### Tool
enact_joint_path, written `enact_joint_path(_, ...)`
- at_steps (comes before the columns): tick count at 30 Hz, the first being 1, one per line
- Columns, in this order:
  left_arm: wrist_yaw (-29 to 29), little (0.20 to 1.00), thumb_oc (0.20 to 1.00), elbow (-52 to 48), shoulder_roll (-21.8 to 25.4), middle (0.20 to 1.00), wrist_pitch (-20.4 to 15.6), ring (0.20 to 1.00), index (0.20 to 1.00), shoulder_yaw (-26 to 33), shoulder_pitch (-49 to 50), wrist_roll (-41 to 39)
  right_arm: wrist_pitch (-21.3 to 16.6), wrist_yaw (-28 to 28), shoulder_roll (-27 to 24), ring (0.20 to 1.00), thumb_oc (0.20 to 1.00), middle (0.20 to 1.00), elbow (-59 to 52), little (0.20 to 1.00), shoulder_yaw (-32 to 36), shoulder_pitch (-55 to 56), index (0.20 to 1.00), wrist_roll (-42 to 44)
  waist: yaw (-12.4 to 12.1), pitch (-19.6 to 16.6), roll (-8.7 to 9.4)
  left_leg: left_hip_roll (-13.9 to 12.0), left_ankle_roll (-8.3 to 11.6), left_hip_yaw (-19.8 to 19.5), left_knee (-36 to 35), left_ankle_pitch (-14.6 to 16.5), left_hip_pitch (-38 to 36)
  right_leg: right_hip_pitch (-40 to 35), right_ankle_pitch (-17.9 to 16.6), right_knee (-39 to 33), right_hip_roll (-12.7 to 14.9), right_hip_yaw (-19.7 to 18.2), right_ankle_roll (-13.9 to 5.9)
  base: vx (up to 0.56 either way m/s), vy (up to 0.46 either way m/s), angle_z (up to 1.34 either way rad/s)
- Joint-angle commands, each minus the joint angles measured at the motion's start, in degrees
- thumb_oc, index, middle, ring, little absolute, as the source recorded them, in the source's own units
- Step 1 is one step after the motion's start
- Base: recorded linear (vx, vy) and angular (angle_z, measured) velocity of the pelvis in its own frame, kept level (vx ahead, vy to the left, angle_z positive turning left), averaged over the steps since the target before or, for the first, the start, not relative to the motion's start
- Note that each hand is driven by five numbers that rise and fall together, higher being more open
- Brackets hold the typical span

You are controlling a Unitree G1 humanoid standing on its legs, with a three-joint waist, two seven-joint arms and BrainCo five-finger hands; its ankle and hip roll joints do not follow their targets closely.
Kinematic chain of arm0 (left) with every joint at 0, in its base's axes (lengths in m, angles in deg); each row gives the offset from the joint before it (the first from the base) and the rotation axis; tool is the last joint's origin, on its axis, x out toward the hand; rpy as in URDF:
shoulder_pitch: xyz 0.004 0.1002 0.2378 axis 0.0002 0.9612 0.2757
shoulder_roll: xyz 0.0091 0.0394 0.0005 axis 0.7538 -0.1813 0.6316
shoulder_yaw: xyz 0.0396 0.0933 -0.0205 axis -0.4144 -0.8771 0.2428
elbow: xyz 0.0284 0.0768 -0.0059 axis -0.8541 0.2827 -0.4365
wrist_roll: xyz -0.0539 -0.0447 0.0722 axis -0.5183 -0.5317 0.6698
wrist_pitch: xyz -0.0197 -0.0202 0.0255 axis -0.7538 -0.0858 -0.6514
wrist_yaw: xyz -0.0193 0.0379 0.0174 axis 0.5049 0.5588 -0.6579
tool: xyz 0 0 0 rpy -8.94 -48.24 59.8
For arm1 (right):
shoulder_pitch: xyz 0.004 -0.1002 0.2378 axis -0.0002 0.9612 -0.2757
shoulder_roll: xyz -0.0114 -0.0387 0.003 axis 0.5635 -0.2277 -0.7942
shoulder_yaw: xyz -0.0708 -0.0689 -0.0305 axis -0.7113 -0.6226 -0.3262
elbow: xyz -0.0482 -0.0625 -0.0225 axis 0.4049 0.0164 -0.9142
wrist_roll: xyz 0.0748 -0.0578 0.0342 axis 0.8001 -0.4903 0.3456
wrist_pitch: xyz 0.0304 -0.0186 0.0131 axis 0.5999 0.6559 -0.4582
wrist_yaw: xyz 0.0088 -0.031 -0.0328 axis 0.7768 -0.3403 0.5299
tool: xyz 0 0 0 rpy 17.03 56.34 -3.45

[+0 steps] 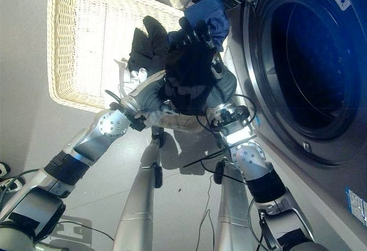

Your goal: Put the clothes into the washing machine.

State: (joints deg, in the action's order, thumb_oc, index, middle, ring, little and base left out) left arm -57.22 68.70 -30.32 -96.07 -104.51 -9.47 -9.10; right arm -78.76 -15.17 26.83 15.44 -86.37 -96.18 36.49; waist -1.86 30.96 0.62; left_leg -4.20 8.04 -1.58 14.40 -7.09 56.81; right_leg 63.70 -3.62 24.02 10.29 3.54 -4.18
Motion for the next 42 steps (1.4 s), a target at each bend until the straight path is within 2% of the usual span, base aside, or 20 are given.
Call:
enact_joint_path(1, -5.39, 0.200, 0.200, -0.90, -0.05, 0.200, -2.91, 0.200, 0.200, 2.11, -1.62, 2.03, 0.95, 3.21, 0.33, 0.200, 0.200, 0.200, -9.19, 0.200, -1.59, -0.19, 0.200, 1.00, 2.29, -1.16, -2.55, 3.41, -2.74, 0.30, 1.87, -0.60, 1.33, -3.27, -4.76, -4.52, -1.54, 4.96, -4.66, 0.00, 0.000, 0.00)
enact_joint_path(4, -10.88, 0.200, 0.200, -0.77, -1.50, 0.200, -5.51, 0.200, 0.200, 3.28, -0.63, 0.89, 1.33, 3.37, 1.73, 0.200, 0.200, 0.200, -9.60, 0.200, -1.76, 0.49, 0.200, -0.39, 2.22, -1.16, -2.50, 3.40, -2.72, 0.18, 1.71, -0.63, 1.52, -2.97, -4.66, -4.30, -1.60, 4.95, -4.62, 0.00, 0.000, 0.00)
enact_joint_path(7, -12.17, 0.200, 0.200, -0.58, -2.96, 0.200, -7.65, 0.200, 0.200, 4.25, -0.02, -1.39, 1.45, 2.67, 2.84, 0.200, 0.200, 0.200, -9.95, 0.200, -1.95, 0.48, 0.200, -1.43, 2.14, -1.16, -2.42, 3.41, -2.68, 0.21, 1.79, -0.58, 1.66, -2.86, -4.53, -4.18, -1.61, 5.01, -4.59, 0.00, 0.000, 0.00)
enact_joint_path(16, -8.84, 0.200, 0.200, -1.88, -6.65, 0.200, -10.92, 0.200, 0.200, 6.92, 1.87, -10.02, 1.35, 0.61, 4.75, 0.200, 0.200, 0.200, -10.58, 0.200, -1.98, 0.34, 0.200, -3.86, 2.04, -1.16, -2.27, 3.57, -2.64, 0.08, 1.70, -0.65, 1.91, -2.65, -4.55, -4.09, -1.76, 5.03, -4.49, 0.00, 0.000, 0.00)
enact_joint_path(20, -7.86, 0.200, 0.200, -2.24, -7.26, 0.200, -11.16, 0.200, 0.200, 7.24, 2.20, -10.95, 1.51, 0.79, 4.92, 0.200, 0.200, 0.200, -10.73, 0.200, -1.83, 0.38, 0.200, -3.97, 2.11, -1.16, -2.25, 3.58, -2.65, 0.10, 1.77, -0.57, 1.88, -2.67, -4.49, -4.02, -1.80, 5.00, -4.49, 0.00, 0.000, 0.00)
enact_joint_path(24, -5.67, 0.200, 0.200, -2.82, -7.83, 0.200, -11.90, 0.200, 0.200, 7.99, 2.72, -15.47, 0.71, -0.50, 4.90, 0.200, 0.200, 0.200, -10.90, 0.200, -1.18, 0.17, 0.200, -4.91, 2.18, -1.16, -2.17, 3.64, -2.74, 0.10, 1.58, -0.60, 1.63, -2.97, -4.53, -4.34, -1.99, 4.89, -4.41, 0.00, 0.000, 0.00)
enact_joint_path(25, -5.43, 0.200, 0.200, -2.89, -8.04, 0.200, -12.15, 0.200, 0.200, 8.14, 2.82, -16.27, 0.36, -0.92, 5.02, 0.304, 0.304, 0.304, -10.68, 0.304, -1.11, 0.17, 0.304, -5.53, 2.16, -1.16, -2.20, 3.64, -2.74, 0.11, 1.57, -0.59, 1.60, -3.00, -4.52, -4.36, -1.97, 4.89, -4.42, 0.00, 0.000, 0.00)
enact_joint_path(27, -3.72, 0.200, 0.200, -3.22, -8.78, 0.200, -13.38, 0.200, 0.200, 8.77, 3.42, -20.49, -1.83, -3.30, 4.99, 0.721, 0.721, 0.721, -10.26, 0.721, -0.74, 0.04, 0.721, -8.08, 2.17, -1.16, -2.21, 3.61, -2.69, 0.15, 1.47, -0.59, 1.45, -3.12, -4.53, -4.43, -1.98, 4.87, -4.40, 0.00, 0.000, 0.00)
enact_joint_path(28, -3.51, 0.200, 0.200, -3.29, -8.85, 0.200, -13.59, 0.200, 0.200, 8.86, 3.49, -21.17, -1.99, -3.61, 4.98, 0.837, 0.837, 0.837, -10.21, 0.837, -0.73, 0.05, 0.837, -8.22, 2.18, -1.16, -2.22, 3.61, -2.69, 0.16, 1.47, -0.59, 1.44, -3.14, -4.53, -4.45, -2.00, 4.86, -4.40, 0.00, 0.000, 0.00)
enact_joint_path(29, -1.20, 0.200, 0.200, -4.44, -9.90, 0.200, -14.62, 0.200, 0.200, 9.75, 4.43, -25.50, -4.84, -6.31, 4.92, 1.000, 1.000, 1.000, -9.85, 1.000, -0.02, 0.49, 1.000, -12.15, 2.22, -1.16, -2.23, 3.62, -2.70, 0.16, 1.40, -0.60, 1.43, -3.12, -4.62, -4.44, -1.95, 4.81, -4.44, 0.00, 0.000, 0.00)
enact_joint_path(32, 0.99, 0.200, 0.200, -6.57, -11.26, 0.200, -16.49, 0.200, 0.200, 10.83, 5.30, -30.42, -9.42, -11.27, 4.12, 1.000, 1.000, 1.000, -8.94, 1.000, 0.94, 0.33, 1.000, -18.36, 2.36, -1.16, -2.23, 3.58, -2.75, 0.26, 1.26, -0.58, 1.42, -3.05, -4.70, -4.57, -2.05, 4.61, -4.38, 0.00, 0.000, 0.00)
enact_joint_path(34, 1.66, 0.200, 0.200, -7.39, -11.75, 0.200, -17.47, 0.200, 0.200, 11.27, 5.69, -31.91, -10.63, -13.12, 3.88, 1.000, 1.000, 1.000, -8.62, 1.000, 1.33, 0.28, 1.000, -20.94, 2.36, -1.16, -2.29, 3.58, -2.78, 0.27, 1.31, -0.54, 1.46, -3.00, -4.64, -4.50, -2.05, 4.53, -4.33, 0.00, 0.000, 0.00)
enact_joint_path(35, 3.03, 0.200, 0.200, -8.74, -12.53, 0.200, -18.64, 0.200, 0.200, 11.94, 6.00, -34.12, -12.15, -16.12, 3.51, 1.000, 1.000, 1.000, -8.26, 1.000, 2.00, 0.24, 1.000, -25.13, 2.39, -1.16, -2.35, 3.62, -2.84, 0.32, 1.22, -0.47, 1.50, -2.90, -4.58, -4.49, -2.08, 4.46, -4.29, 0.00, 0.000, 0.00)
enact_joint_path(36, 3.03, 0.200, 0.200, -8.74, -12.53, 0.200, -18.64, 0.200, 0.200, 11.94, 6.00, -34.12, -12.15, -16.12, 3.51, 1.000, 1.000, 1.000, -8.26, 1.000, 2.00, 0.24, 1.000, -25.13, 2.39, -1.16, -2.35, 3.62, -2.84, 0.32, 1.22, -0.47, 1.50, -2.90, -4.58, -4.49, -2.08, 4.46, -4.29, 0.00, 0.000, 0.00)
enact_joint_path(37, 4.65, 0.200, 0.200, -11.15, -13.52, 0.200, -19.68, 0.200, 0.200, 12.67, 6.59, -36.87, -13.60, -19.28, 2.92, 1.000, 1.000, 1.000, -7.82, 1.000, 2.75, 0.34, 1.000, -29.76, 2.38, -1.16, -2.48, 3.83, -2.99, 0.22, 1.23, -0.44, 1.61, -2.80, -4.55, -4.49, -2.18, 4.30, -4.22, 0.00, 0.000, 0.00)
enact_joint_path(39, 6.14, 0.200, 0.200, -13.54, -14.51, 0.200, -20.07, 0.200, 0.200, 13.35, 7.21, -38.66, -14.52, -21.68, 2.63, 1.000, 1.000, 1.000, -7.90, 1.000, 3.39, 0.68, 1.000, -34.65, 2.38, -1.16, -2.55, 3.98, -3.11, 0.14, 1.27, -0.34, 1.67, -2.72, -4.41, -4.37, -2.24, 4.18, -4.15, 0.00, 0.000, 0.00)
enact_joint_path(42, 7.86, 0.200, 0.200, -15.92, -15.71, 0.200, -20.40, 0.200, 0.200, 14.06, 7.81, -40.93, -14.52, -25.47, 2.14, 1.000, 1.000, 1.000, -8.69, 1.000, 3.84, 0.55, 1.000, -40.83, 2.40, -1.16, -2.66, 4.10, -3.29, 0.11, 1.22, -0.26, 1.51, -2.79, -4.27, -4.23, -2.37, 4.05, -4.04, 0.00, 0.000, 0.00)
